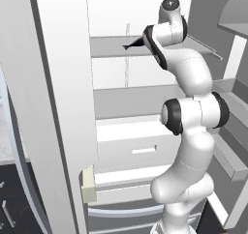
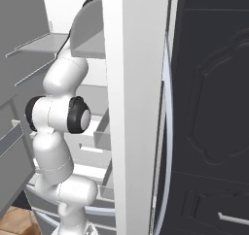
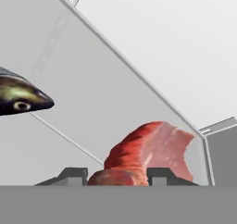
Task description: Gather the squash and lime from the fridge and place them on a tray on the dining counter. Then gather the fish and steak from the fridge and place them on the other tray.
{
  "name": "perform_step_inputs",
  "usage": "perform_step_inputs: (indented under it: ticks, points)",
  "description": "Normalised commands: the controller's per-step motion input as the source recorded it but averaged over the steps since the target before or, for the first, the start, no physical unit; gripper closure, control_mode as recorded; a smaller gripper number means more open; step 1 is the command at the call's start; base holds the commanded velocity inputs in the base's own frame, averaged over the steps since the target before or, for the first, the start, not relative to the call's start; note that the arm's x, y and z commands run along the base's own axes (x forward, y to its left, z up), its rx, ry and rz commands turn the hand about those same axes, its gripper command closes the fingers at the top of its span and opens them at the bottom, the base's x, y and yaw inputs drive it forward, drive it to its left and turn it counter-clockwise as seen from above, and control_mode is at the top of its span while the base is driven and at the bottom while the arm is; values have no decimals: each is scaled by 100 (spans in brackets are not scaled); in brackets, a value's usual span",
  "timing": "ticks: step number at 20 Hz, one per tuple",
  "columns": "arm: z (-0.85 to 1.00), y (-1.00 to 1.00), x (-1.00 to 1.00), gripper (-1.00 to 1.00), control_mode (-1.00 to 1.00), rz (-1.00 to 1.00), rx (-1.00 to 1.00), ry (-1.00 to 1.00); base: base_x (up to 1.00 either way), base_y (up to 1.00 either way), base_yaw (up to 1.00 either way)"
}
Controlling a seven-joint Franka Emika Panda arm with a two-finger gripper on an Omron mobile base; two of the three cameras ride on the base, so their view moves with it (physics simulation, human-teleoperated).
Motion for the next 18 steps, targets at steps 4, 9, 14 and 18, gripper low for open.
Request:
perform_step_inputs:
  ticks: [4,9,14,18]
  points:
    - [7,23,-16,100,-100,0,0,0,0,0,0]
    - [8,44,-27,100,-100,0,-3,-1,0,0,0]
    - [6,43,-57,100,-100,0,-7,-7,0,0,0]
    - [1,30,-80,100,-100,0,-3,-10,0,0,0]
